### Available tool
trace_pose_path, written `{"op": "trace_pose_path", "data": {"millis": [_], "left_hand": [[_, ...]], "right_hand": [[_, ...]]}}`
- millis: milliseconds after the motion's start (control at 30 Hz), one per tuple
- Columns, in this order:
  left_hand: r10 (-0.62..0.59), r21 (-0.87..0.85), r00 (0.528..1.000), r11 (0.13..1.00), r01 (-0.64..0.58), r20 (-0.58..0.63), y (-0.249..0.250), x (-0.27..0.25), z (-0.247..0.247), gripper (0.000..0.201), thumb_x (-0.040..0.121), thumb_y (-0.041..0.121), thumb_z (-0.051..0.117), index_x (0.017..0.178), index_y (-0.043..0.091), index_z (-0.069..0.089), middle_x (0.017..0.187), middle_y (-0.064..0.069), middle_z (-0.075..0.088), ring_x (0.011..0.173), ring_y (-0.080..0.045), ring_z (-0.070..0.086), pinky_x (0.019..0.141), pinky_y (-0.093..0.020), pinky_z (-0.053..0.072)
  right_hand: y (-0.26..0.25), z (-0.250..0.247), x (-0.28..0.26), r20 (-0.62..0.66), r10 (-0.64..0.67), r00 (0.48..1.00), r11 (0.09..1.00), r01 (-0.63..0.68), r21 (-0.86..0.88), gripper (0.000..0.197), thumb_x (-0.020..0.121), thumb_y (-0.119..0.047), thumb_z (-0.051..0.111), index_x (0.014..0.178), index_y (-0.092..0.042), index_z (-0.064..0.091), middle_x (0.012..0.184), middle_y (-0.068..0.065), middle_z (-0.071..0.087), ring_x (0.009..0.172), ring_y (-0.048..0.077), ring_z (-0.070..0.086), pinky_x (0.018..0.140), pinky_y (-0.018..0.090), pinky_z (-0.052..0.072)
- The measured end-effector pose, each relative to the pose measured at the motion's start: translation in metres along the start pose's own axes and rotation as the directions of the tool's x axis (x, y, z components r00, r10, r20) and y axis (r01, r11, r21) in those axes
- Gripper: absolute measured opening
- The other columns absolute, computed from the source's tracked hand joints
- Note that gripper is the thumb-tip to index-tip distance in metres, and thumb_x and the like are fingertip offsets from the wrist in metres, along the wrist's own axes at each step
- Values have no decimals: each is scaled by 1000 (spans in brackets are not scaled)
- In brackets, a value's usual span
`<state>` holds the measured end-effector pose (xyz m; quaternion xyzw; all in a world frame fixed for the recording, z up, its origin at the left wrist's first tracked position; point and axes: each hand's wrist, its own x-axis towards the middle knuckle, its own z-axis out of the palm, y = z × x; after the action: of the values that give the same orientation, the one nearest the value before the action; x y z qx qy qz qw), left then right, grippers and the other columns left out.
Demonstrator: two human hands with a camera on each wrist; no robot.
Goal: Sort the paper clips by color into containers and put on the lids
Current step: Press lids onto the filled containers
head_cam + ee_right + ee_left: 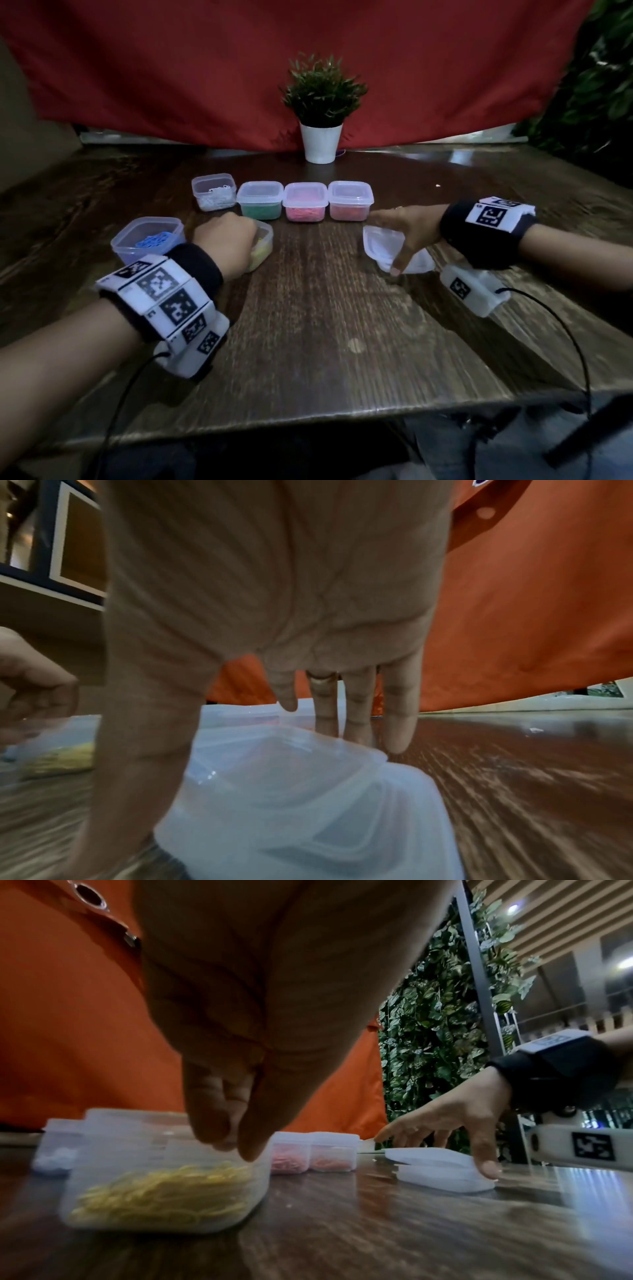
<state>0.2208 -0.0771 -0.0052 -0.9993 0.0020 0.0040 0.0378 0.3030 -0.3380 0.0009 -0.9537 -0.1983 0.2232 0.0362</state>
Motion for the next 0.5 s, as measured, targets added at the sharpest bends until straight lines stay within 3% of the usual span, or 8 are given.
{"op": "trace_pose_path", "data": {"millis": [133, 200, 233, 267, 333, 367, 433, 500], "left_hand": [[180, -153, 984, 972, -176, 10, 10, -3, -2, 21, 81, 19, 64, 83, 31, 47, 86, 2, 54, 84, -18, 54, 67, -28, 40], [256, -268, 967, 931, -248, -6, 13, -4, -2, 19, 75, 18, 73, 89, 24, 63, 90, 0, 60, 83, -14, 56, 69, -27, 42], [272, -323, 962, 910, -260, -10, 11, -2, 0, 30, 70, 19, 78, 98, 20, 66, 95, 0, 59, 82, -10, 53, 69, -23, 39], [268, -365, 963, 894, -260, -29, 10, -3, 2, 48, 65, 22, 82, 109, 18, 64, 101, -1, 55, 84, -9, 50, 70, -20, 37], [193, -427, 977, 879, -211, -87, 6, 0, 4, 85, 57, 31, 87, 132, 20, 48, 117, -5, 46, 107, -16, 45, 88, -24, 36], [150, -442, 987, 882, -163, -66, 6, 1, 6, 101, 54, 37, 87, 139, 20, 37, 127, -8, 41, 119, -21, 39, 98, -29, 34], [133, -472, 990, 876, -99, 39, 11, 5, 8, 115, 51, 46, 87, 144, 19, 25, 138, -8, 36, 130, -24, 33, 108, -35, 31], [157, -552, 978, 832, -55, 140, 18, 11, 11, 113, 45, 52, 87, 138, 18, 32, 136, 0, 44, 127, -18, 41, 107, -36, 35]], "right_hand": [[1, -10, -10, 4, -56, 998, 989, 55, 135, 88, 71, -24, 79, 142, -29, 29, 129, -13, 42, 121, 7, 38, 100, 22, 30], [-3, -18, -13, -96, -64, 993, 965, 86, 248, 76, 68, -26, 79, 132, -31, 38, 113, -9, 48, 108, 10, 45, 87, 23, 38], [-7, -22, -14, -149, -69, 986, 924, 119, 364, 64, 65, -27, 72, 122, -30, 44, 104, -5, 51, 100, 14, 49, 79, 24, 42], [-15, -25, -16, -171, -92, 981, 833, 169, 527, 49, 64, -25, 63, 110, -28, 49, 96, -1, 52, 89, 16, 52, 71, 26, 44], [-31, -27, -15, -161, -198, 967, 621, 251, 743, 22, 68, -13, 56, 88, -20, 52, 81, 2, 54, 72, 14, 52, 67, 26, 42], [-38, -26, -12, -185, -229, 956, 596, 288, 750, 14, 72, -7, 54, 81, -18, 53, 74, 1, 55, 67, 11, 52, 67, 26, 40], [-48, -26, -4, -244, -223, 944, 646, 330, 688, 19, 76, 2, 54, 79, -16, 59, 70, -3, 62, 64, 8, 57, 67, 26, 45], [-56, -25, 6, -191, -284, 939, 669, 337, 662, 23, 78, 8, 58, 85, -14, 57, 72, -3, 63, 62, 6, 61, 60, 22, 52]]}}
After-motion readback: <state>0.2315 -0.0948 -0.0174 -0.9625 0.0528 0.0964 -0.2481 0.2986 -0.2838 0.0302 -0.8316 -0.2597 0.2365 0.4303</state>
